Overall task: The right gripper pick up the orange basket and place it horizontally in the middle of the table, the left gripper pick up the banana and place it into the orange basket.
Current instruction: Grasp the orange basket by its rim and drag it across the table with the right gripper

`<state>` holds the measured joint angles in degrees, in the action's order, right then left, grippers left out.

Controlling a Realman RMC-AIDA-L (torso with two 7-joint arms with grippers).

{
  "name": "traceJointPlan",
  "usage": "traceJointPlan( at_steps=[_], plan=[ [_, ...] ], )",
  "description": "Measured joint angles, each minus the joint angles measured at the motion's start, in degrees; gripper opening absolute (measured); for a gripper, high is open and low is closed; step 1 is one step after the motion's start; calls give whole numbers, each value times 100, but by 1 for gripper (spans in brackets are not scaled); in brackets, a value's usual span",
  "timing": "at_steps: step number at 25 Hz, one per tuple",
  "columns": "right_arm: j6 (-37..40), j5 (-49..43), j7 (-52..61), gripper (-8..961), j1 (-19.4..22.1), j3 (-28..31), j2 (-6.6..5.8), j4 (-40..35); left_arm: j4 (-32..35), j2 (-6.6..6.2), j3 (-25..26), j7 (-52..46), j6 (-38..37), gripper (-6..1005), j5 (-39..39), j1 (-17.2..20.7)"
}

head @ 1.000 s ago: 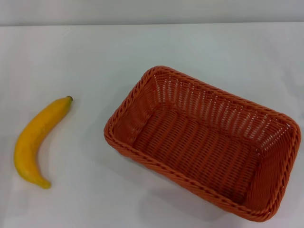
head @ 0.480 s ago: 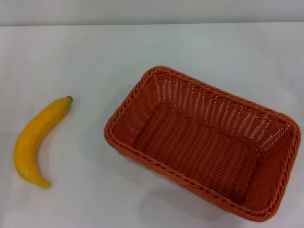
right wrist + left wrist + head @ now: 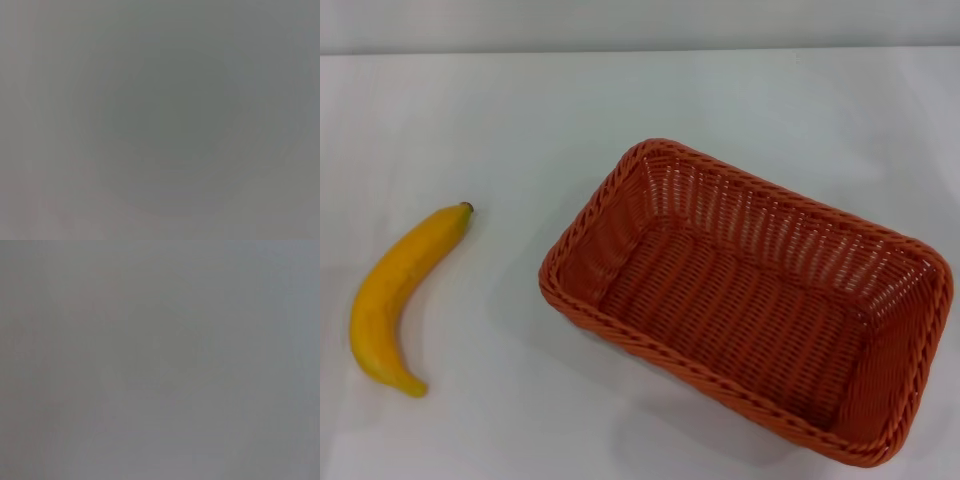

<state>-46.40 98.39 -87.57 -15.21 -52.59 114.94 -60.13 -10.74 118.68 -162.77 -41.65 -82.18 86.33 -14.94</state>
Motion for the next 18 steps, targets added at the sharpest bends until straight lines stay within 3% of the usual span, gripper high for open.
traceJointPlan(
  at_steps=[5,8,14,18],
  plan=[
    [-12,-981,1305,823,17,-4,5,-754,-46,-12,0,-1,2,851,51,-17],
    [-170,-2270,2810,822,4,-9,-8,-1645,-76,-11,0,-1,2,850,119,-26],
    [-1401,-4563,5604,822,-150,-103,-8,-3454,-78,-15,0,-1,8,849,163,-101],
    [-2251,-5874,7219,821,-184,-716,0,-4501,-78,-14,0,-1,22,849,168,-157]
  ],
)
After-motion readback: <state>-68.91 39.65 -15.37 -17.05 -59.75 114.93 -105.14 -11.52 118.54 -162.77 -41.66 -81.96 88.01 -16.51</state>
